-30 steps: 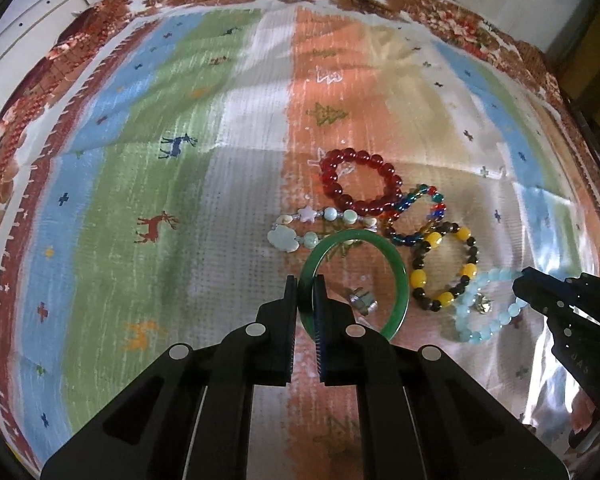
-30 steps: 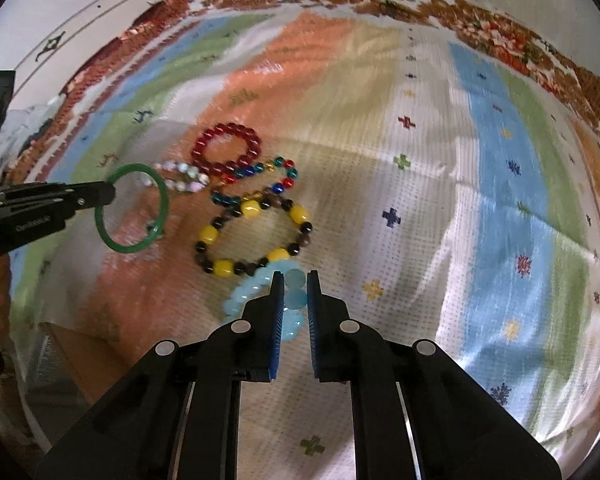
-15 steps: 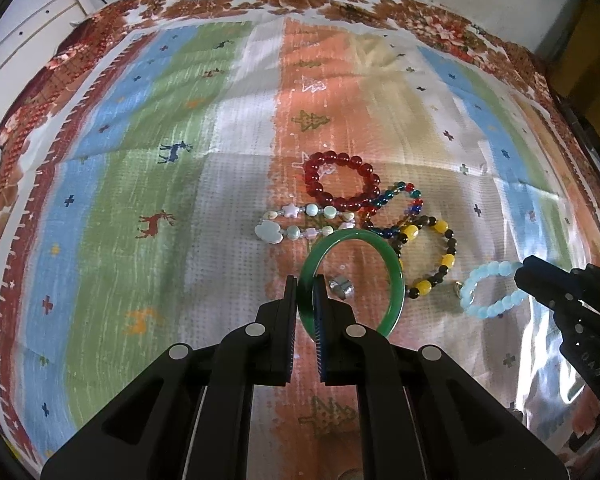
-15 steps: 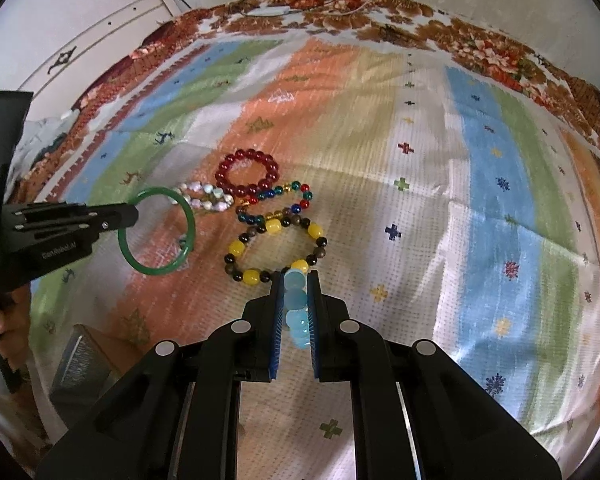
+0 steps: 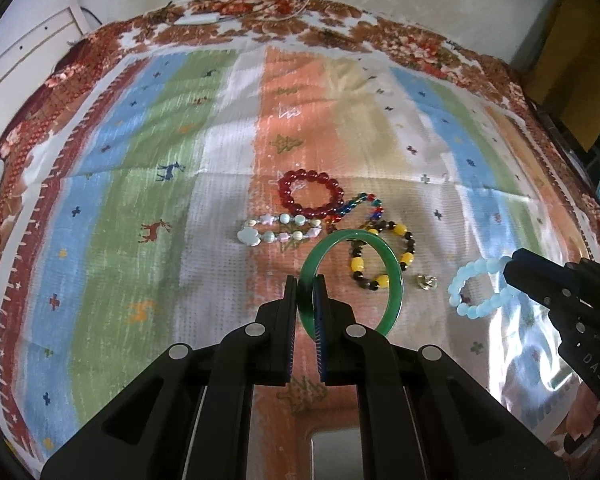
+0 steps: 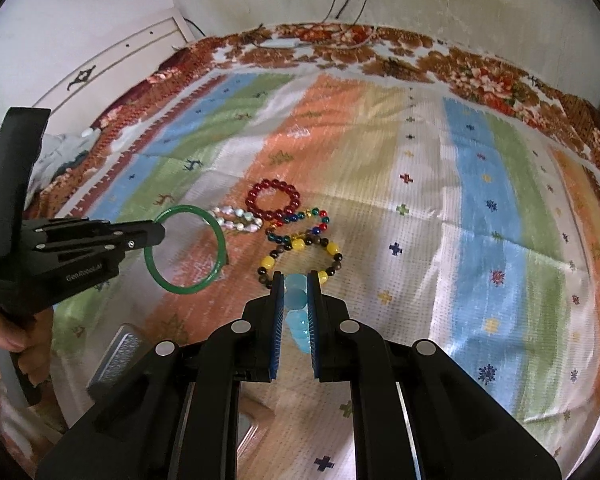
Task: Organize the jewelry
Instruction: 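Carry the green bangle in left gripper and blue bracelet in right gripper over the silver tin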
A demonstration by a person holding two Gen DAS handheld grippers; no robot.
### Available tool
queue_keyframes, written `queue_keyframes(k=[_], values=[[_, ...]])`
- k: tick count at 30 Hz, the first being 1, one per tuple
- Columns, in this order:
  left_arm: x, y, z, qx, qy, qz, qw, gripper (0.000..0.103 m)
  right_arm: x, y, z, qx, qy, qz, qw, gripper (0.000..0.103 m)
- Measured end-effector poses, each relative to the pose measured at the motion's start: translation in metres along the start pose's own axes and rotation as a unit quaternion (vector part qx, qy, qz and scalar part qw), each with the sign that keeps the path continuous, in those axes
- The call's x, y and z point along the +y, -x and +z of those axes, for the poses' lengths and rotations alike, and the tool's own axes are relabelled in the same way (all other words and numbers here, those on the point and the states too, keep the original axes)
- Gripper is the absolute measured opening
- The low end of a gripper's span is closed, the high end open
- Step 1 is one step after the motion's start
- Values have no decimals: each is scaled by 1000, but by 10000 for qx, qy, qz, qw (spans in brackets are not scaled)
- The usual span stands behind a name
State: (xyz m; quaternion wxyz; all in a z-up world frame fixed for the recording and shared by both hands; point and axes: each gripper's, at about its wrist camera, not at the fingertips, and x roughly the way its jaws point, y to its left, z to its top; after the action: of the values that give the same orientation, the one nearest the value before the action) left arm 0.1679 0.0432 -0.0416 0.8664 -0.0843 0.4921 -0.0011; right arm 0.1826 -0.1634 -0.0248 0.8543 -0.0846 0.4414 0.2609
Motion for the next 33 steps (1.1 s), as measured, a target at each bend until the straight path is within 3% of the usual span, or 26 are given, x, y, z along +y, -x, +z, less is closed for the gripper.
queue_keyframes(k=[4, 15, 33], values=[[0, 8, -4, -76, 68, -45, 9999, 8, 4, 14, -1, -122, -89, 332, 9993, 12], [-1, 32, -23, -268, 92, -130, 9995, 8, 27, 47, -6, -416, 194, 395, 9982, 12], [-7, 55, -51, -447, -39, -116, 9989, 8, 47, 65, -33, -406, 340, 429, 9977, 12]])
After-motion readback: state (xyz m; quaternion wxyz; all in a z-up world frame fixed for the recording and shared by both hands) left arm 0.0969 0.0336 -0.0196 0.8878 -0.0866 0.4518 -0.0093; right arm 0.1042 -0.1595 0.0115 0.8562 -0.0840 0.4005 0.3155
